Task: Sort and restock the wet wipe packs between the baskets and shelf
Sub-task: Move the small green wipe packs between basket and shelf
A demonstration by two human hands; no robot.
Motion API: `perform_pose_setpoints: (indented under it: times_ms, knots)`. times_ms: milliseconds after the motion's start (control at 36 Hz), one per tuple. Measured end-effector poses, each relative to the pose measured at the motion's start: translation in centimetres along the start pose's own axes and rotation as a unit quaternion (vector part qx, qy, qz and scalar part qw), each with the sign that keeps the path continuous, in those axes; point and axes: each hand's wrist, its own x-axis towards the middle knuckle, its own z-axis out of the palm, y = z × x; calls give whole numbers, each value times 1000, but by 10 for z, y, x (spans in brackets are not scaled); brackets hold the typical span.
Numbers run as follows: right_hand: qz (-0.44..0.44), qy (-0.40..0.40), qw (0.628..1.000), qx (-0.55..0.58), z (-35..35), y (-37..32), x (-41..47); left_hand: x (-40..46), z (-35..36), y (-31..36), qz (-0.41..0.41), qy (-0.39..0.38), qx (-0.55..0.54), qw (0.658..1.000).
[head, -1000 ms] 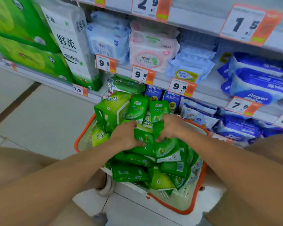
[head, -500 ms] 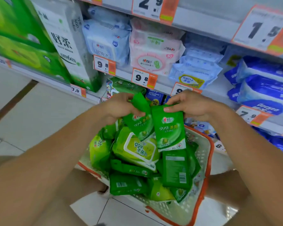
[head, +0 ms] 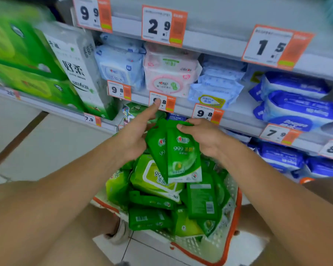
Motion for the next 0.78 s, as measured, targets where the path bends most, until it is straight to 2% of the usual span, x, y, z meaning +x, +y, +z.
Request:
perform_pose_setpoints:
  times_ms: [56, 111, 222, 278, 333, 389, 417, 472, 528, 583, 611, 778]
  knots:
    - [27, 30, 998, 38, -1, 11, 3, -4, 2, -24, 15, -16, -2, 1000]
    - [56, 45, 996, 56, -3, 20, 4, -2, 3, -52, 11, 9, 30, 999]
    - [98, 58, 992, 49, 0, 50, 1, 3, 3, -99, -49, 4, 115, 992]
    - [111, 28, 991, 71, 7, 64, -4, 4, 0, -114, -75, -20, 133, 988]
    - [105, 10, 994, 34, 11, 73, -6, 5, -4, -119, -81, -46, 173, 981]
    - [70, 36, 994, -70, 8, 70, -5, 8, -12, -115, -73, -40, 202, 976]
    - [42, 66, 985, -156, 2, 67, -4, 11, -17, -111, -67, -22, 206, 976]
    - [-13, 103, 928, -359, -16, 62, -5, 17, -26, -97, -58, 27, 208, 976]
    - [-8, 27, 834, -552, -31, 66, -10, 20, -33, -79, -38, 63, 204, 976]
    - [46, -64, 746, -662, -40, 82, -18, 23, -38, -63, -15, 65, 194, 979]
    - [69, -79, 732, -673, -41, 90, -21, 24, -41, -57, -6, 62, 190, 980]
    - [70, -64, 765, -638, -38, 93, -25, 29, -48, -45, 15, 17, 166, 986]
